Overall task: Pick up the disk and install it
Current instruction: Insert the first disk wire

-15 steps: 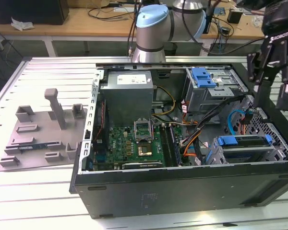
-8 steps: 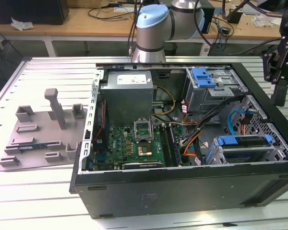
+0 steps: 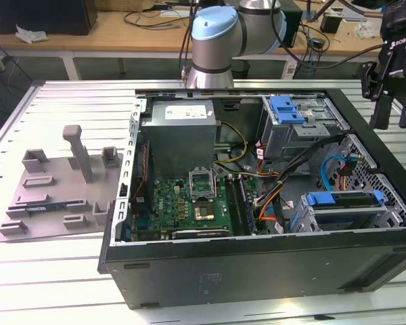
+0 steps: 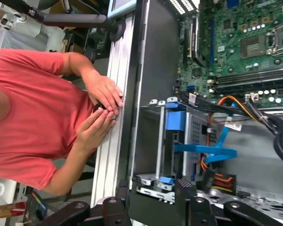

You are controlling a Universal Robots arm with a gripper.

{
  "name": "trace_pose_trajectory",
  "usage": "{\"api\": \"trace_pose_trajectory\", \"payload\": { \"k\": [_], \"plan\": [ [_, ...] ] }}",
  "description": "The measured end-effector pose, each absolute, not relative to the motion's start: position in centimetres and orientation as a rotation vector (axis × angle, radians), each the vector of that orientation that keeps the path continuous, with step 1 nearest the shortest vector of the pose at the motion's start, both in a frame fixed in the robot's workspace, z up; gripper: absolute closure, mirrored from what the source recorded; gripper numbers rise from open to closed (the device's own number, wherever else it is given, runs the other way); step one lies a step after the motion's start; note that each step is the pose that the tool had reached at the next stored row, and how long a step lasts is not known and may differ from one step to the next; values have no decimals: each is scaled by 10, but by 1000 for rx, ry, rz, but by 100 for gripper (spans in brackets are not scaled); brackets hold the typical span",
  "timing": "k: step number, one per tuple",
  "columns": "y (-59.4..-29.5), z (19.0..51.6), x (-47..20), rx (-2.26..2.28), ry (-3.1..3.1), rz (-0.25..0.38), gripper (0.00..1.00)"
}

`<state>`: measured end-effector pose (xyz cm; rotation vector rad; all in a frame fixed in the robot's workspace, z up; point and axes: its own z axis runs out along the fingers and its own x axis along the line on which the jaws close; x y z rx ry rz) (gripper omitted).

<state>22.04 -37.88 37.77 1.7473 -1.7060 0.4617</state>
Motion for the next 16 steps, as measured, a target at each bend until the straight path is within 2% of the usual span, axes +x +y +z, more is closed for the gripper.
{"api": "trace_pose_trajectory", "payload": {
  "k": [9,16],
  "plan": [
    [-367,366,223,1777,-1727,429,49],
    [-367,364,224,1771,-1748,445,49]
  ]
}}
